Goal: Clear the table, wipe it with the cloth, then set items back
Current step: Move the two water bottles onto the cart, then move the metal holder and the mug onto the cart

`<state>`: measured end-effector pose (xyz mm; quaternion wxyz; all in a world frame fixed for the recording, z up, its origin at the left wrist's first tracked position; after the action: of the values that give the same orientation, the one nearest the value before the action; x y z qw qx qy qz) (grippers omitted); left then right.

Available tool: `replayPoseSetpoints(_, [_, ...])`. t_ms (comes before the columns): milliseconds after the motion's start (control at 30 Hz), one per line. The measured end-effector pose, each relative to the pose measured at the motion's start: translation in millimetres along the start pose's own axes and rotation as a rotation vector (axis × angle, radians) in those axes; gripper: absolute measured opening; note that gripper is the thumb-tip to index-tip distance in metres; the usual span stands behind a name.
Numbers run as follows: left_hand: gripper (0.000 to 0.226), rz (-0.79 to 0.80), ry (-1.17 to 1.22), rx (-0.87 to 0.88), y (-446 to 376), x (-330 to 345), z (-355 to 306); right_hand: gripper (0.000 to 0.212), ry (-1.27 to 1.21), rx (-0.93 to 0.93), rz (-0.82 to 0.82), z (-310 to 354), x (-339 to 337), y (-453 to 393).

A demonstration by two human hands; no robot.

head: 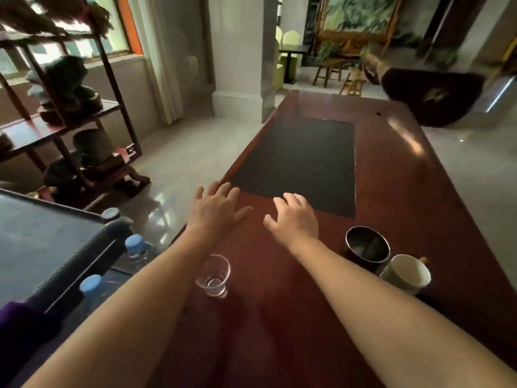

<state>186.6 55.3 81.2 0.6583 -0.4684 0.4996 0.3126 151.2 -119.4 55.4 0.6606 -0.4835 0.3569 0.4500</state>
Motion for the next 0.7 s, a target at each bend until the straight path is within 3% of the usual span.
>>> replayPoseSetpoints(467, [0.081, -0.026, 0.209, 0.347, -44, 18, -174, 0.061, 0.135, 0.304, -0.174, -139, -71, 56])
replayPoseSetpoints(600, [0.089, 0.056, 0.368, 0.369, -41, 26, -213, 0.066, 0.088, 0.475, -0.214, -181, -87, 79])
replayPoseSetpoints(700, [0.105, 0.186, 0.64, 0.298, -34, 45, -227, 0.075, 0.029, 0.61, -0.241, -209, -91, 98])
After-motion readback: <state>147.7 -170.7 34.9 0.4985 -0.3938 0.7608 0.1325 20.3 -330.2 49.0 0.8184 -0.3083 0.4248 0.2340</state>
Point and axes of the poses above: each hand's wrist, its own y-axis away from the middle knuckle, its own x-axis out of the palm, z = x × y, the point moved 2 cm from there along -y, towards the middle knuckle, and after that the axes turned 4 degrees about -z, right-handed, at the moved point
